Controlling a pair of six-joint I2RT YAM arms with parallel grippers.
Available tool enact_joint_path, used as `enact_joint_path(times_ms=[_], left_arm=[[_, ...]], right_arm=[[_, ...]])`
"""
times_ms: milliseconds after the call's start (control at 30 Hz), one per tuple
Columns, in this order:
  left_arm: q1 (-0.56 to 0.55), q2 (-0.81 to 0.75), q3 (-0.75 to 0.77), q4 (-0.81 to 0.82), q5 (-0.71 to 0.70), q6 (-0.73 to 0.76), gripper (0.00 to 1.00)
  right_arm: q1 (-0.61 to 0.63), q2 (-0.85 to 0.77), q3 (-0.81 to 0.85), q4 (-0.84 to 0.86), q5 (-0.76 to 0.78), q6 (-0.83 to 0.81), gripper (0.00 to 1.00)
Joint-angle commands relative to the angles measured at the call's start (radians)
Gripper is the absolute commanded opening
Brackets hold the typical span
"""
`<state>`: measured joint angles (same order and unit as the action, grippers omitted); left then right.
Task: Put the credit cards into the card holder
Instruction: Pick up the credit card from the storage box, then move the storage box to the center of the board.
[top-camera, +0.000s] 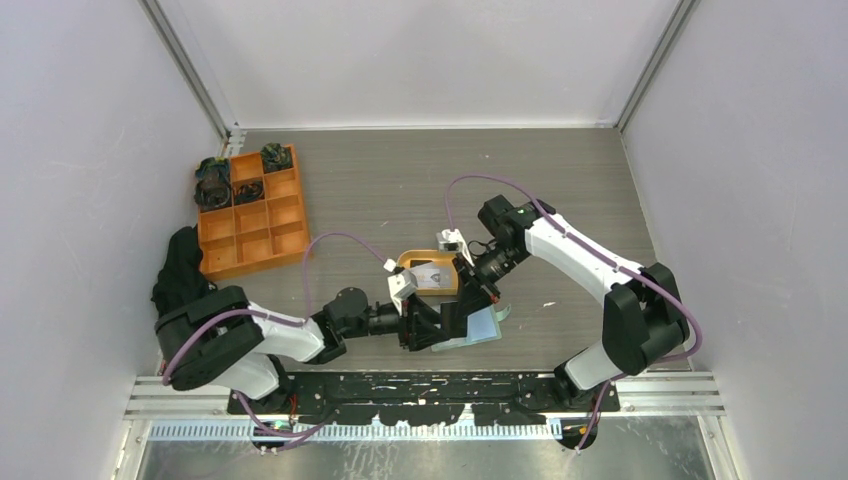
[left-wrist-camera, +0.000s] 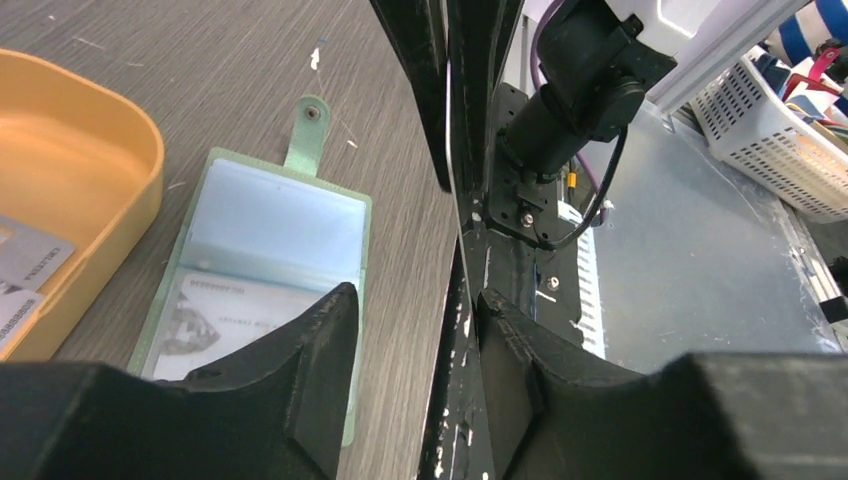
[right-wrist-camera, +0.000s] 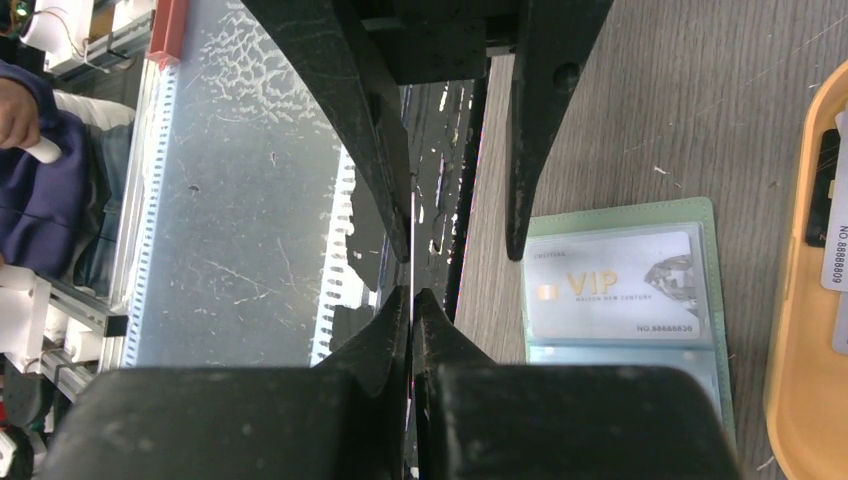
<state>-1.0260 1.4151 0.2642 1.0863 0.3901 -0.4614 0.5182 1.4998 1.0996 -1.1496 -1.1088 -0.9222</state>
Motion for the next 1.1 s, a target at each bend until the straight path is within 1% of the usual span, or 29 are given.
enact_joint_path(times_ms=[0, 33, 67, 100, 133, 167, 200, 233, 267, 300, 333, 367, 400, 567, 633, 733, 900, 1000, 1067], left_arm=[[-0.006, 0.067, 0.054, 0.198, 0.033, -0.014, 0.42], [-0.006, 0.086, 0.061, 0.219, 0.04, -0.027, 0.36], [-0.006, 0.105, 0.067, 0.247, 0.054, -0.039, 0.26], [-0.006, 0.123, 0.07, 0.278, 0.065, -0.051, 0.13], [-0.006, 0.145, 0.068, 0.308, 0.068, -0.066, 0.02], [-0.006, 0.158, 0.063, 0.336, 0.067, -0.079, 0.0], [-0.006, 0.161, 0.059, 0.343, 0.055, -0.085, 0.0], [-0.006, 0.161, 0.053, 0.343, 0.042, -0.087, 0.0], [-0.006, 0.155, 0.043, 0.345, 0.022, -0.091, 0.0], [-0.006, 0.147, 0.029, 0.345, 0.004, -0.093, 0.0], [-0.006, 0.136, 0.016, 0.345, -0.017, -0.094, 0.0], [-0.006, 0.121, 0.003, 0.345, -0.033, -0.094, 0.0], [-0.006, 0.105, -0.01, 0.345, -0.049, -0.097, 0.0], [-0.012, 0.052, -0.037, 0.345, -0.111, -0.104, 0.0], [-0.013, 0.055, -0.031, 0.345, -0.112, -0.109, 0.0], [-0.015, 0.073, -0.014, 0.345, -0.112, -0.126, 0.0], [-0.015, 0.081, -0.002, 0.345, -0.129, -0.146, 0.0], [-0.016, 0.077, 0.002, 0.345, -0.135, -0.16, 0.0], [-0.014, 0.077, 0.006, 0.345, -0.133, -0.171, 0.0]], right_arm=[[0.011, 0.0, 0.021, -0.012, -0.007, -0.024, 0.01], [0.012, 0.0, 0.02, -0.012, -0.007, -0.024, 0.01], [0.012, -0.001, 0.02, -0.013, -0.005, -0.026, 0.01], [0.012, -0.001, 0.02, -0.013, -0.004, -0.026, 0.01], [0.01, -0.001, 0.02, -0.012, -0.003, -0.026, 0.01], [0.011, -0.004, 0.02, -0.011, -0.001, -0.026, 0.04], [0.012, -0.006, 0.02, -0.009, -0.002, -0.026, 0.08], [0.011, -0.009, 0.022, -0.01, -0.004, -0.025, 0.17], [0.011, -0.011, 0.025, -0.009, -0.008, -0.019, 0.27], [0.006, -0.013, 0.029, -0.002, -0.013, -0.002, 0.42], [-0.003, -0.018, 0.033, 0.01, -0.023, 0.024, 0.49], [-0.017, -0.026, 0.037, 0.029, -0.031, 0.063, 0.53], [-0.034, -0.036, 0.038, 0.074, -0.039, 0.118, 0.55], [-0.139, -0.115, -0.033, 0.344, -0.148, 0.48, 0.56], [-0.163, -0.147, -0.073, 0.461, -0.197, 0.598, 0.56], [-0.166, -0.166, -0.119, 0.592, -0.201, 0.72, 0.55], [-0.16, -0.156, -0.122, 0.597, -0.227, 0.724, 0.44], [-0.148, -0.16, -0.117, 0.547, -0.226, 0.666, 0.42], [-0.141, -0.157, -0.111, 0.516, -0.224, 0.629, 0.39]])
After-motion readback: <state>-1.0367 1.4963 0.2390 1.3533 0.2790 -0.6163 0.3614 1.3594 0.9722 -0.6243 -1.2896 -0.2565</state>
